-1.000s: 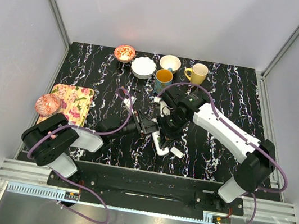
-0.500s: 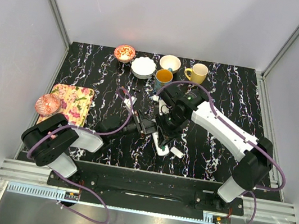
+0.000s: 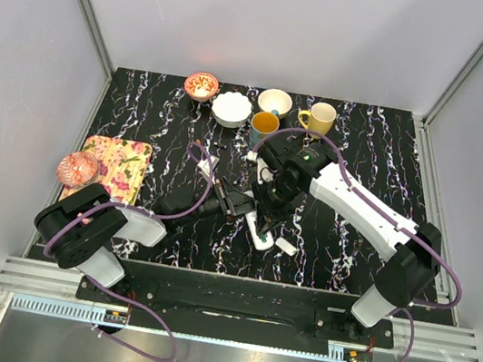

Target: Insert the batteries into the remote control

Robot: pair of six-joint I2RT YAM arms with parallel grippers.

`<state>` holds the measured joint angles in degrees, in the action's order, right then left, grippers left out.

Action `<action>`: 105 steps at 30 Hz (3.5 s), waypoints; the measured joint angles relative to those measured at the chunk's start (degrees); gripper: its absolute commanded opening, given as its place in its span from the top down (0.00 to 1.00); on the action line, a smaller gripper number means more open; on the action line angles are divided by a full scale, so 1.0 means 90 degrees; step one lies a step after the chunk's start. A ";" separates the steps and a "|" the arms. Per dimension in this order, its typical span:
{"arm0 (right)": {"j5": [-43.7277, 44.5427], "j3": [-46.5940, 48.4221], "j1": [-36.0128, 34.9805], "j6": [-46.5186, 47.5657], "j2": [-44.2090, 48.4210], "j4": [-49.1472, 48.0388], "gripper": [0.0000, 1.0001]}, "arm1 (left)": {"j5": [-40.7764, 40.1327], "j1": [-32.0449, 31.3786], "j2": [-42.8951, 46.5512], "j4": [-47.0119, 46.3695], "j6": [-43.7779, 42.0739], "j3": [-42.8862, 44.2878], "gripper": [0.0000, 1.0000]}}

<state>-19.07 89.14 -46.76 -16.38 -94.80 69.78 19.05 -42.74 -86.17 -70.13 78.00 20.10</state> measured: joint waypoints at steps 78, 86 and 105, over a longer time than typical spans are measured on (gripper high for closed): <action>-0.0002 -0.0155 -0.0036 -0.0226 0.0066 -0.0228 1.00 | 0.0051 -0.0085 0.0265 0.0413 -0.0243 0.0017 1.00; 0.0362 -0.0634 -0.0036 -0.0469 0.0454 -0.0726 1.00 | -0.0022 -0.0085 -0.0100 0.0350 0.0481 0.0017 1.00; 0.0311 -0.0865 -0.0036 -0.0653 0.0692 -0.0920 0.90 | 0.0027 -0.0100 -0.0117 0.0299 0.0359 0.0075 1.00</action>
<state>-16.27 81.36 -47.09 -22.26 -88.58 61.49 19.29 -43.64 -87.22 -67.44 81.23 20.78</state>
